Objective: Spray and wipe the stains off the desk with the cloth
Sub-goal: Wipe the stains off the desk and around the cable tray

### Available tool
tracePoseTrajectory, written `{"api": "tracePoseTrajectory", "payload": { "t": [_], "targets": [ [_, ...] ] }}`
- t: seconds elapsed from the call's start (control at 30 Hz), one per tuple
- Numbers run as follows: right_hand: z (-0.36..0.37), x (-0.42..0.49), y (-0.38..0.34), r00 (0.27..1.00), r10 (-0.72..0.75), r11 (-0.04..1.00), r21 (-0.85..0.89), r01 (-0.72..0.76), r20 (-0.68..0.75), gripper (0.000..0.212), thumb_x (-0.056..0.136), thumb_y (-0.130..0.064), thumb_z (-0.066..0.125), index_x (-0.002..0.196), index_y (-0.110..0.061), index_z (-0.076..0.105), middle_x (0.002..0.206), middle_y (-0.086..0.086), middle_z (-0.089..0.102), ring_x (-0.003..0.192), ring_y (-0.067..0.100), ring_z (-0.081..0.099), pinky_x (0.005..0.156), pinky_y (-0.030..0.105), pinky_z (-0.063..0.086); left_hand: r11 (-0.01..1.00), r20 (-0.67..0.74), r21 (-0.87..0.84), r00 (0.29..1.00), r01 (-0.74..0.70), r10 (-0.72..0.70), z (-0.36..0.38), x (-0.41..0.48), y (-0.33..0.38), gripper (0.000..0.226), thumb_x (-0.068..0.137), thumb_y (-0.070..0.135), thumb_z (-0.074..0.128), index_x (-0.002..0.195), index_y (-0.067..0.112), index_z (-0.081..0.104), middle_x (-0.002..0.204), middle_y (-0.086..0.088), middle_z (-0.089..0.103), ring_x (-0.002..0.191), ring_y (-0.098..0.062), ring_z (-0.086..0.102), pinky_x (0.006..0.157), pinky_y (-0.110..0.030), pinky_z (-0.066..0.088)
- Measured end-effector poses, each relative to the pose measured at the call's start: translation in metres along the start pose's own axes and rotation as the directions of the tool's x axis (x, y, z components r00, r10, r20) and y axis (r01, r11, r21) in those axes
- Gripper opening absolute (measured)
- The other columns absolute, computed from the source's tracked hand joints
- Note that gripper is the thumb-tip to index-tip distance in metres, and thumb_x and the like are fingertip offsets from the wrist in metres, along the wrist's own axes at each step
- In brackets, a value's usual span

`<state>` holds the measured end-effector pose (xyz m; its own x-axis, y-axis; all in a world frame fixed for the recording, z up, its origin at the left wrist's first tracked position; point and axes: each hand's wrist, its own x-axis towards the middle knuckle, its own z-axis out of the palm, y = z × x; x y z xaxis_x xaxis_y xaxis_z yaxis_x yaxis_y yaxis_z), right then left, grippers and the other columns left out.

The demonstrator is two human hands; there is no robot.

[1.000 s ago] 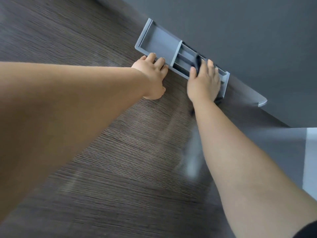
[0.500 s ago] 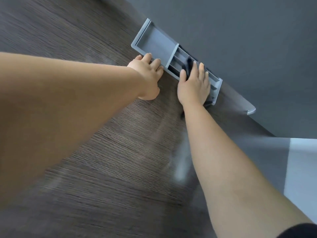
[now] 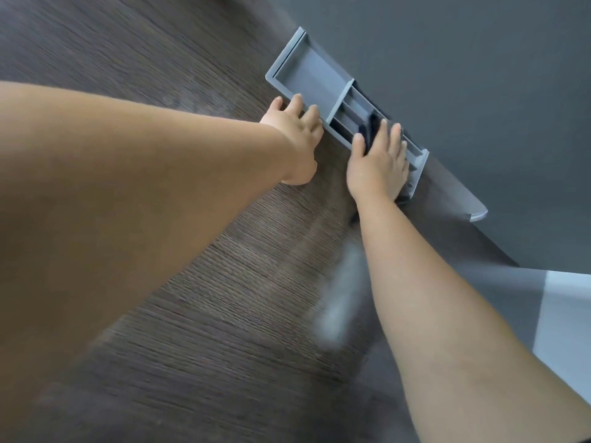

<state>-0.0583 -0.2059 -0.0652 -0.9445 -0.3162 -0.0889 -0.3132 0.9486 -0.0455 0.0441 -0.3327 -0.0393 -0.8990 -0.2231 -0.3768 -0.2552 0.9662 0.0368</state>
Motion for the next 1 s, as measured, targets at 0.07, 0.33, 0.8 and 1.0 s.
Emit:
{"api": "tracePoseTrajectory", "payload": {
  "t": [0.07,0.33,0.8,1.0],
  "targets": [
    [-0.001,0.001,0.020,0.998,0.057,0.998,0.010,-0.056,-0.027,0.058,0.100,-0.050,0.026,0.152,-0.024,0.018,0.160,-0.002,0.010,0.146,0.022,0.011,0.118,0.042,0.012,1.000,-0.006,-0.002,1.000,-0.007,0.007,0.000,0.000,0.000,0.067,0.096,0.043,0.030,0.150,0.012,0.005,0.157,-0.008,0.001,0.144,-0.033,-0.003,0.116,-0.049,0.012],
    [0.000,0.005,-0.038,0.988,0.151,0.988,0.039,-0.152,0.020,0.060,0.099,-0.053,0.020,0.152,-0.025,0.015,0.161,-0.003,0.008,0.146,0.026,0.007,0.117,0.045,0.007,1.000,-0.034,-0.006,0.999,-0.001,0.001,0.003,0.001,0.004,0.068,0.095,0.038,0.034,0.150,0.011,0.004,0.156,-0.010,0.005,0.143,-0.037,-0.001,0.115,-0.052,0.012],
    [-0.003,-0.005,0.040,0.998,0.059,0.998,-0.004,-0.059,-0.010,0.056,0.102,-0.045,0.022,0.153,-0.025,0.013,0.161,-0.004,0.003,0.147,0.022,0.006,0.118,0.043,0.010,0.989,-0.005,-0.143,1.000,0.026,-0.027,0.013,-0.010,-0.003,0.067,0.098,0.048,0.019,0.151,0.017,-0.008,0.158,-0.001,-0.015,0.144,-0.024,-0.017,0.119,-0.041,-0.005],
    [-0.001,-0.037,0.039,0.985,0.172,0.984,0.048,-0.171,-0.021,0.057,0.102,-0.046,0.022,0.153,-0.024,0.010,0.161,-0.003,-0.002,0.148,0.024,0.001,0.118,0.045,0.008,0.959,-0.072,-0.278,0.994,0.056,-0.078,0.015,-0.029,0.026,0.066,0.098,0.037,0.033,0.151,0.010,0.005,0.158,-0.008,-0.008,0.145,-0.029,-0.012,0.119,-0.039,-0.003]
  ]
}}
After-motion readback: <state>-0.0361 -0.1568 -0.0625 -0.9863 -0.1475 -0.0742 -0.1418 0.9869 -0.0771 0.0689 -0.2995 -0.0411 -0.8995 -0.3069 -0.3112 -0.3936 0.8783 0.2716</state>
